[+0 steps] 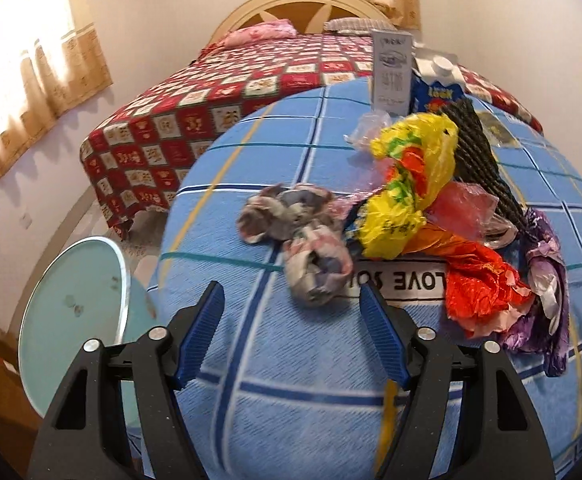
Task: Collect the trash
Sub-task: 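Grasp the cloth rag with the left tool while the right tool grasps the purple wrapper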
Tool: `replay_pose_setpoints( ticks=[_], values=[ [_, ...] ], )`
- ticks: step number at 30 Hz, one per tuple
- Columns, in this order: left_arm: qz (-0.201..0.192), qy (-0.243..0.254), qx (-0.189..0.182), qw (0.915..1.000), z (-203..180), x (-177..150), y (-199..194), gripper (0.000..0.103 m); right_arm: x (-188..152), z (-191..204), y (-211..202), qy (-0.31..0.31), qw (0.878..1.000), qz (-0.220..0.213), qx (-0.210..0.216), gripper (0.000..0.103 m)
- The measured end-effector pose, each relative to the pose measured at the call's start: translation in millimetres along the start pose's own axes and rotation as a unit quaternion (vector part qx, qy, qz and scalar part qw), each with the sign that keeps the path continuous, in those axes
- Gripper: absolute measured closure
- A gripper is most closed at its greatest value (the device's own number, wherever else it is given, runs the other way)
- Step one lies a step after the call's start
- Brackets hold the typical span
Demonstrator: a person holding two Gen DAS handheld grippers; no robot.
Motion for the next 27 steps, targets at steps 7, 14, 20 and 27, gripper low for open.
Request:
replay_pose_setpoints(
  ticks=[7,14,20,27],
  values=[
    [0.011,0.000,-0.019,0.9998,1,-1,7,0.090,4,6,-3,0.014,1.000,-0.011,0.007,0.025],
    [-0.020,-0.005,-0.015,0.9997,29,-6,-28,0.090,12,70,13,-0.026,0.998,0.000,0.060,0.021],
    [-0.020,-0.009,-0.014,0.9996,50,-18,-39,0.090,-8,78,25,-0.064,0.996,0.049,0.042,0.020],
    [-0.023,-0.014,-0.008,0.9996,74,-31,-46,0.090,-19,-5,-16,-0.052,0.995,0.055,-0.059,0.020]
  ],
)
Point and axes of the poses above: each gripper's, at about its wrist camera, not at the fingertips, and y roughly the way its jaws point, z to its left, x to its top, the point moved 10 cm from there along y, roughly the way its jaws point, and after that the axes turned 14 degrees about x, right-handed, at the moved point
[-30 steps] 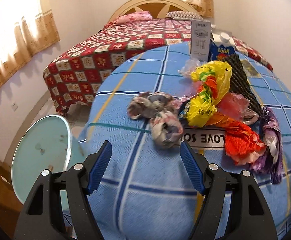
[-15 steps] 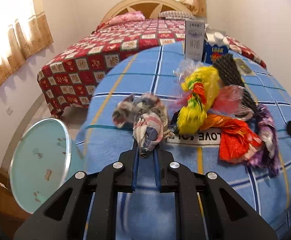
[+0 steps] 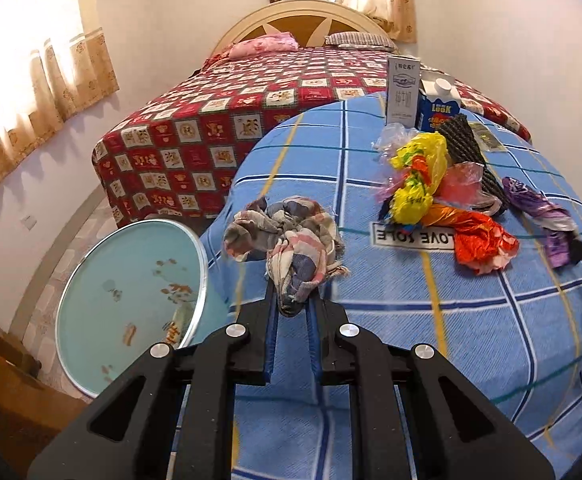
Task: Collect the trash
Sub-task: 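Grasp the cloth rag with the left tool while the right tool grasps the purple wrapper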
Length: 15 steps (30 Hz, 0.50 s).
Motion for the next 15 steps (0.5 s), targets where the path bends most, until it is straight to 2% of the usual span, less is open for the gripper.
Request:
replay_pose_setpoints(
  ticks=[2,4,6,9,10,12,13,15],
  values=[
    [0.000,-0.002,0.003,1.0000,6,-3,-2,0.090,-3,-14,-14,0.011,1.000,-0.008,-0.009,0.020],
    [0.000,-0.004,0.009,1.0000,11,-4,-4,0.090,0,-14,-21,0.023,0.999,-0.022,0.002,0.020],
    [-0.002,-0.003,0.012,0.9999,14,-5,-7,0.090,12,-2,-29,0.027,0.998,-0.051,0.024,0.020],
    [-0.012,-0.003,0.021,0.9997,19,-2,-13,0.090,22,13,-19,0.019,0.997,-0.056,0.046,0.024],
    [-0.015,-0.004,0.023,0.9996,22,-1,-15,0.090,25,17,-13,0.017,0.997,-0.050,0.050,0.028],
    [-0.019,-0.003,0.029,0.9994,26,0,-16,0.090,23,20,10,0.024,0.997,-0.025,0.066,0.050],
    [-0.018,-0.004,0.030,0.9994,28,-1,-16,0.090,23,21,16,0.027,0.997,-0.016,0.069,0.055],
    [-0.011,-0.008,0.031,0.9994,31,-3,-13,0.090,14,26,29,0.033,0.996,0.008,0.086,0.080]
  ],
)
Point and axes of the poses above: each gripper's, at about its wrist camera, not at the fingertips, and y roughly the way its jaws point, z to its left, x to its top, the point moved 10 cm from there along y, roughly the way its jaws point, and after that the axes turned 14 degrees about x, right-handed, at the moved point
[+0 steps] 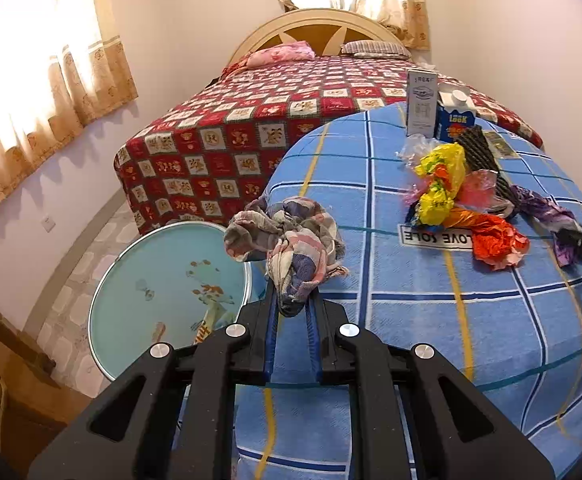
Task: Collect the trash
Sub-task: 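Grasp the cloth rag with the left tool while the right tool grasps the purple wrapper, then carry the rag and purple wrapper over the blue bin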
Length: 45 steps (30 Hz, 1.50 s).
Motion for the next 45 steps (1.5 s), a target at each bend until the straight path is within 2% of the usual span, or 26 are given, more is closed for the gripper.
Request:
replay_pose_setpoints(
  ticks=[3,7,12,16,27,33,45],
  values=[
    [0.007,-0.002,0.002,1.0000,2,-3,4,0.090,-11,3,1,-0.002,1.000,0.010,0.007,0.089],
    [0.003,-0.005,0.002,1.0000,5,-1,1,0.090,-4,5,-14,-0.010,1.000,-0.019,0.001,0.091],
    [-0.009,-0.009,0.013,0.9998,16,5,-7,0.090,31,22,-44,-0.035,0.996,-0.084,-0.001,0.091],
    [-0.003,-0.016,0.032,0.9994,32,2,-2,0.090,53,45,-43,-0.058,0.993,-0.099,0.018,0.091],
    [0.021,-0.039,0.089,0.9950,91,-15,15,0.090,93,140,3,-0.129,0.982,-0.104,0.095,0.091],
    [0.029,-0.050,0.111,0.9922,116,-22,19,0.090,99,196,30,-0.172,0.973,-0.091,0.126,0.091],
    [0.048,-0.055,0.145,0.9867,150,-37,31,0.090,99,253,78,-0.218,0.963,-0.057,0.150,0.091]
  ],
)
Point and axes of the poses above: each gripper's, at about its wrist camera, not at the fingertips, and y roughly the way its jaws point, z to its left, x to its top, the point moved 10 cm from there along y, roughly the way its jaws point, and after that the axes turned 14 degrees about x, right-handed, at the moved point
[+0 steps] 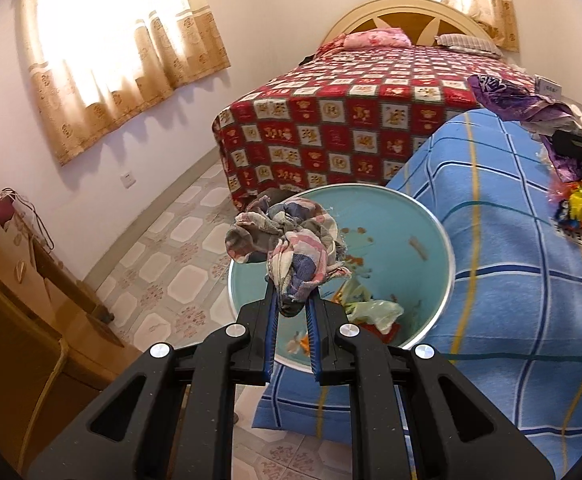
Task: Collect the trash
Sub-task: 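Carry the rag and purple wrapper over the blue bin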
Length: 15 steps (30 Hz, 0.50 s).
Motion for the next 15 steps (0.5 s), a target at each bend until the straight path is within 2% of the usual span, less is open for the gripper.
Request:
replay_pose_setpoints(
  ticks=[15],
  values=[
    [0.007,0.009,0.024,0.9997,11,-7,17,0.090,-1,26,45,-0.030,0.999,0.031,0.021,0.091]
  ],
)
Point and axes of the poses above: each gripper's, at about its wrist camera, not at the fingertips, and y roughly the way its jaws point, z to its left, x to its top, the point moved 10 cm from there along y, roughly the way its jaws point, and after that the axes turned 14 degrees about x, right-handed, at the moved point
